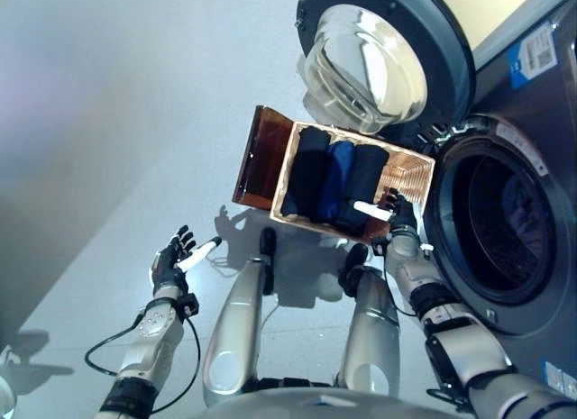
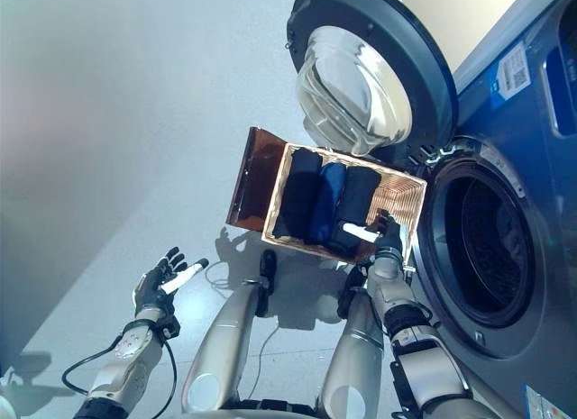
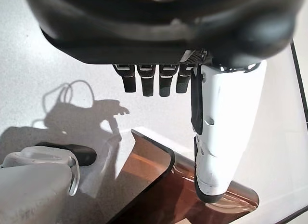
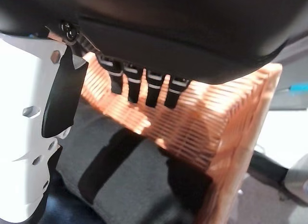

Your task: Pick up the clothes and place them into the washing machine

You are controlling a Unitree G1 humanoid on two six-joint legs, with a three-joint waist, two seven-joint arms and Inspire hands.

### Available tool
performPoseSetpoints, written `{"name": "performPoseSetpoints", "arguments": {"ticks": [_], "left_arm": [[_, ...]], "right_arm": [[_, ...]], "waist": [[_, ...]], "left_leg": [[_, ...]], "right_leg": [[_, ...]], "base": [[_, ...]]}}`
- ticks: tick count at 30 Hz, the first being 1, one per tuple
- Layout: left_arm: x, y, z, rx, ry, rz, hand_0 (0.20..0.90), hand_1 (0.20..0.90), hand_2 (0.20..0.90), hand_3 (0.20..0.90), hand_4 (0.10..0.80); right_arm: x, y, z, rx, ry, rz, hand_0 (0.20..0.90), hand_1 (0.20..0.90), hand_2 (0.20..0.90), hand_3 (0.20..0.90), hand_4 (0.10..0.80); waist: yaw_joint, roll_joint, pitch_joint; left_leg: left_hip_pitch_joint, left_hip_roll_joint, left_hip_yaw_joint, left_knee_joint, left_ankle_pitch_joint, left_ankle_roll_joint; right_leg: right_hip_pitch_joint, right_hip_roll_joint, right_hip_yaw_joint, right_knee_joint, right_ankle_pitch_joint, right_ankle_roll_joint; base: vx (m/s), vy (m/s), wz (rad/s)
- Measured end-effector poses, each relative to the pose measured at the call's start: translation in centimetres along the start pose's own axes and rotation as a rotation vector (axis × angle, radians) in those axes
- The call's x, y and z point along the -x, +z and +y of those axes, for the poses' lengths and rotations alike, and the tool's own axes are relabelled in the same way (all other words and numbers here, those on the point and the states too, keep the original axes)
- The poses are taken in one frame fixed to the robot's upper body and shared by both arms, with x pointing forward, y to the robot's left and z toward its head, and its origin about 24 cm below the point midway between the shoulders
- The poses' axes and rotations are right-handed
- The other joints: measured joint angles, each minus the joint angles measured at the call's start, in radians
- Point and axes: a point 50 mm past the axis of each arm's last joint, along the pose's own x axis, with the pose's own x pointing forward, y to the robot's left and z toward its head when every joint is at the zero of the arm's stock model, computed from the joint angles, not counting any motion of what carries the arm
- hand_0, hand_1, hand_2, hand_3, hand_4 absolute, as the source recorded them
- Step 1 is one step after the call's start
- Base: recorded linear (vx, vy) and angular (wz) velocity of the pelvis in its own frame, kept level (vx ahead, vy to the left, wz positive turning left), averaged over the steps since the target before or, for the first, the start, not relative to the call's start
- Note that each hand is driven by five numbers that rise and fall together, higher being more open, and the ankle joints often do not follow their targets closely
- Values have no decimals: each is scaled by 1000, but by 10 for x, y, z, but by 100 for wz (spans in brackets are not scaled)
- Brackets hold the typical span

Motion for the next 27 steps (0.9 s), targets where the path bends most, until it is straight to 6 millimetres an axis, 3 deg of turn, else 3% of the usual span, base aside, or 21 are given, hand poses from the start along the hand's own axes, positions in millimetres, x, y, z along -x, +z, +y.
{"name": "performPoseSetpoints", "arguments": {"ticks": [7, 21, 27], "left_arm": [[0, 4, 0, -1, -10, -13, 900, 900, 900, 900, 800], [1, 19, 2, -10, -32, -72, 900, 900, 900, 900, 800], [1, 19, 2, -39, -47, -69, 900, 900, 900, 900, 800]], "right_arm": [[-5, 12, 0, -59, -29, 7, 900, 900, 900, 900, 800], [-18, 57, 5, -72, -43, -45, 900, 900, 900, 900, 800], [-21, 64, 6, -62, -58, -38, 900, 900, 900, 900, 800]], "waist": [[1, 0, -1], [29, 5, -2], [37, 6, -2]], "left_leg": [[-34, 1, 3, 13, 2, 1], [-73, -4, -4, 47, -2, 0], [-86, -12, -6, 48, -3, -1]], "right_leg": [[-28, 1, 9, 16, -7, 4], [-61, -8, 9, 54, -26, 4], [-67, -15, 7, 53, -26, 7]], "base": [[11, -1, 7], [-10, 0, 3], [12, 3, 4]]}}
